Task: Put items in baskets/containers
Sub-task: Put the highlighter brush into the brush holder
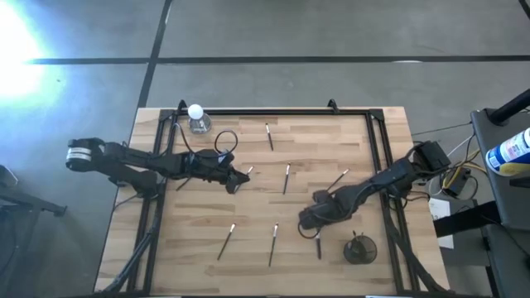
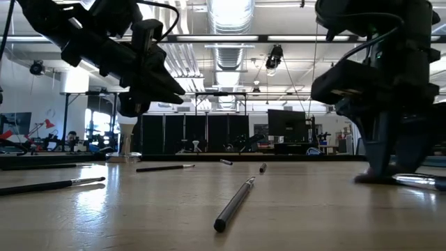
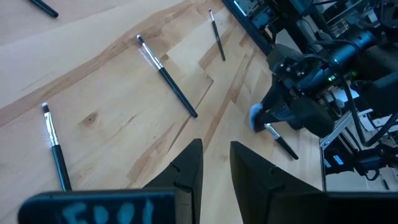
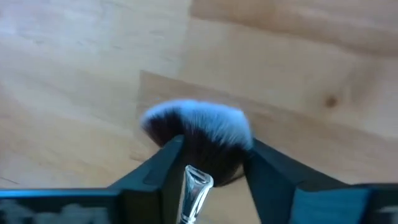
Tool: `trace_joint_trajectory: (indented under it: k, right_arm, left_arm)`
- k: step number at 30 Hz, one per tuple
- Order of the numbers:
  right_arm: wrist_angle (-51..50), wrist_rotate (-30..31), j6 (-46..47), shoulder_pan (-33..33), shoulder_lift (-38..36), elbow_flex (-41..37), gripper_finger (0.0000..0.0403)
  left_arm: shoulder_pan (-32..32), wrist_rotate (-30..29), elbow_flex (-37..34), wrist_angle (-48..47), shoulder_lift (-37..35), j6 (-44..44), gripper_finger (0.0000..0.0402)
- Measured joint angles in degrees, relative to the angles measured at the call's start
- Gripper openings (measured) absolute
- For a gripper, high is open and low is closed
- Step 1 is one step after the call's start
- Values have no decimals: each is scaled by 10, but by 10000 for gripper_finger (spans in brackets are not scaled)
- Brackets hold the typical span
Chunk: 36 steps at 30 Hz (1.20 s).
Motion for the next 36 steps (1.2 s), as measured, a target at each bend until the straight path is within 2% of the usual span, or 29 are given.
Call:
trace_joint_trajectory:
  k: [9, 14, 18, 21, 24, 26, 29, 32, 36]
  right_arm:
    - [26, 53, -71, -12, -12, -3, 18]
    - [27, 92, -99, -16, -44, -1, 11]
    - [29, 145, -122, -16, -85, 3, 10]
    - [30, 195, -149, -16, -122, 13, 10]
    - [32, 260, -183, -18, -160, 32, 9]
    - [29, 311, -215, -20, -182, 49, 9]
    - [31, 384, -281, -26, -208, 86, 9]
    - [32, 437, -361, -38, -218, 134, 9]
    - [31, 470, -456, -63, -207, 207, 9]
  left_arm:
    - [0, 0, 0, 0, 0, -11, 73]
    - [1, -1, 0, 1, 0, -17, 73]
    - [1, -2, 0, 19, -1, -24, 72]
    - [1, 13, 0, 76, -1, -27, 67]
    - [1, 56, 0, 157, -1, -27, 58]
    - [1, 82, 0, 209, -2, -34, 53]
    - [1, 88, 1, 258, -2, -66, 49]
    - [1, 75, 20, 253, -2, -76, 52]
    - [1, 52, 60, 217, -2, -66, 73]
